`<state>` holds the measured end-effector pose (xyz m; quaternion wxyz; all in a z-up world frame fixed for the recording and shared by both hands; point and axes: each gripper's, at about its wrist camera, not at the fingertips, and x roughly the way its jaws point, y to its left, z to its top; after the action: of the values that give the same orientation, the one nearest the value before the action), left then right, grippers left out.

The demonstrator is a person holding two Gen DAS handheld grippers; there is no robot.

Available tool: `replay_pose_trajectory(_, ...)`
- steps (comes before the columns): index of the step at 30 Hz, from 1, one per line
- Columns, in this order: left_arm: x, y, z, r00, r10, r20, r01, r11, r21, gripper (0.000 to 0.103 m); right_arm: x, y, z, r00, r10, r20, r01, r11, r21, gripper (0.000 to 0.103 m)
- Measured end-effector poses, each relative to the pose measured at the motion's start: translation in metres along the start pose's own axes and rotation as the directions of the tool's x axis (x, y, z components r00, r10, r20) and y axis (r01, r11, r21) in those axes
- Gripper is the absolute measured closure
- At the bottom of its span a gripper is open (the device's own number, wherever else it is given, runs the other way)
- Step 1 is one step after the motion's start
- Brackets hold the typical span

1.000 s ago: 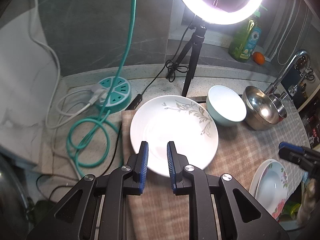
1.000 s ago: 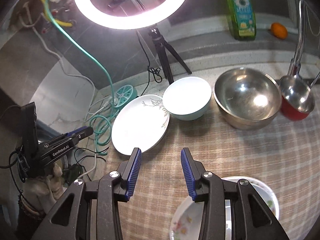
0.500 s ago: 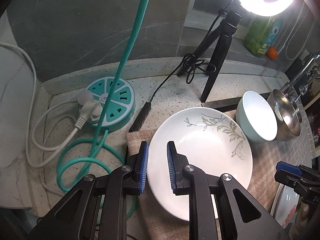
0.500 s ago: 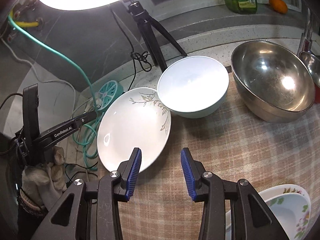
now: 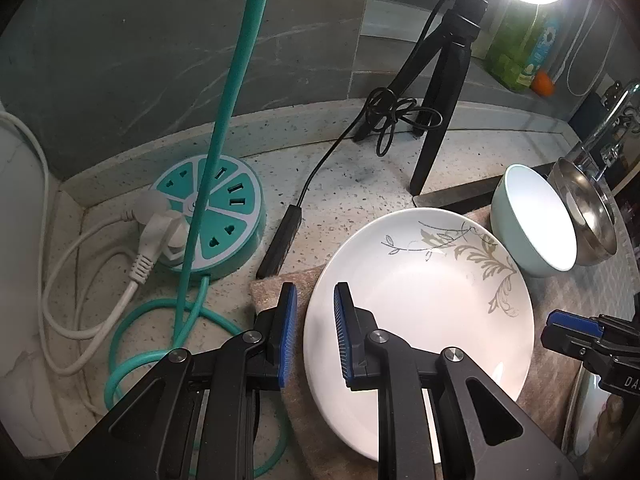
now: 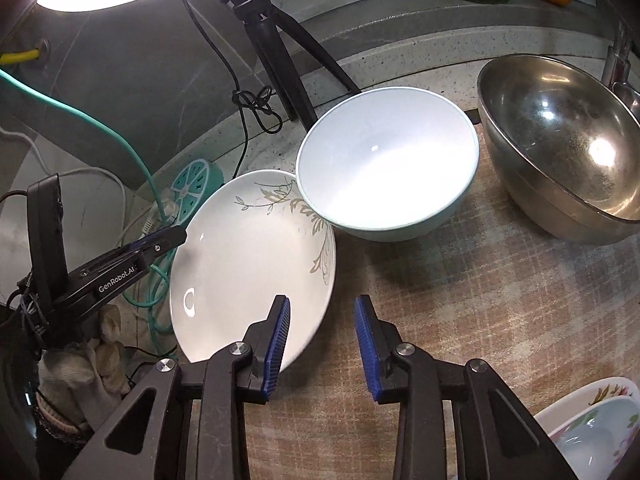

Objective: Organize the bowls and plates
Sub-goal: 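Move both grippers to the rim of the white leaf-pattern plate and close, then lift the leaf-pattern plate with both grippers and carry it toward the pink plates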

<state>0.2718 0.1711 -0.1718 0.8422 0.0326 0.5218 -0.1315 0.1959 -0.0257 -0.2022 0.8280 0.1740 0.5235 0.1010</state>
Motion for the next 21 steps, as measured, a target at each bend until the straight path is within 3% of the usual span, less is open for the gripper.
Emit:
replay_pose_trajectory(11, 0.016, 0.008, 0.002, 0.999, -0.035, -0.032, 0.034, 0.999, -0.020, 0.086, 0.016, 0.002, 0.003, 1.000, -0.005, -0.017, 0.005, 1.000, 0.004, 0.083)
replay_pose_trajectory(21, 0.020, 0.004, 0.002, 0.999, -0.027, -0.030, 0.027, 1.000, -0.008, 0.096, 0.028, 0.002, 0.007, 1.000, -0.007, -0.026, 0.007, 1.000, 0.016, 0.092)
